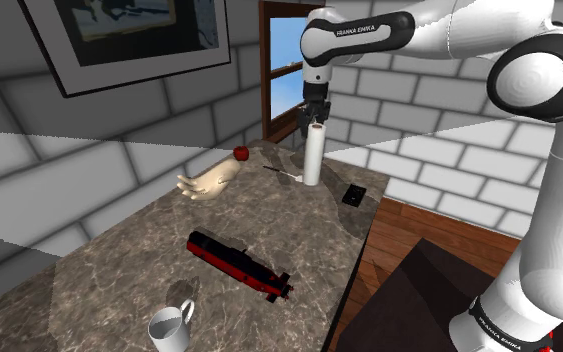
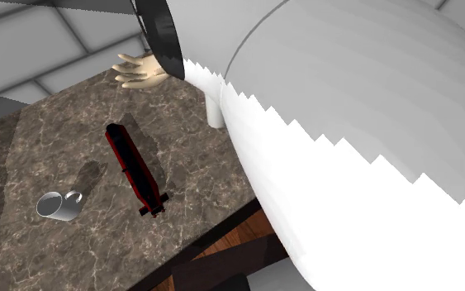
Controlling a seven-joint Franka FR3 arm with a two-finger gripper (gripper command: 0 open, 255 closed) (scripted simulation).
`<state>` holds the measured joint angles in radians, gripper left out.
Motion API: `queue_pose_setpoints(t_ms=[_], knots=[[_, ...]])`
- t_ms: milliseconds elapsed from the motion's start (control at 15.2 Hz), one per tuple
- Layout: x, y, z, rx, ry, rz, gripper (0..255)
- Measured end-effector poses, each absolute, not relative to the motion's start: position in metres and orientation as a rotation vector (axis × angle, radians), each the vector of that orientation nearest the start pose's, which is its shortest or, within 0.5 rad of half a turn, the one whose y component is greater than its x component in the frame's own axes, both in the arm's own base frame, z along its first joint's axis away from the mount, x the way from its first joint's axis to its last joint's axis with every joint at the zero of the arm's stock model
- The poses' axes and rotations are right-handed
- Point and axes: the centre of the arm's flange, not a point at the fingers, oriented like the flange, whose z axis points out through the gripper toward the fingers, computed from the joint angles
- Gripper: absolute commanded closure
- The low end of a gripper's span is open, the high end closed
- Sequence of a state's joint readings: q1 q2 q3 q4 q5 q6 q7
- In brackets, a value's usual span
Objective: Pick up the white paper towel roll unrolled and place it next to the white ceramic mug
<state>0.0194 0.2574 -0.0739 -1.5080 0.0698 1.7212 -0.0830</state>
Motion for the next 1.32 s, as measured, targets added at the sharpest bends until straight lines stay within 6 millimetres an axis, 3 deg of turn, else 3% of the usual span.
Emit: queue_pose_setpoints(t_ms=[660, 858, 1320], knots=[[0.635, -0.023, 0.566, -3.088, -0.029, 0.061, 255], [0.625, 0.0, 0.57, -3.088, -0.03, 0.062, 255], [0.583, 0.082, 0.572, -3.088, -0.031, 0.062, 255]])
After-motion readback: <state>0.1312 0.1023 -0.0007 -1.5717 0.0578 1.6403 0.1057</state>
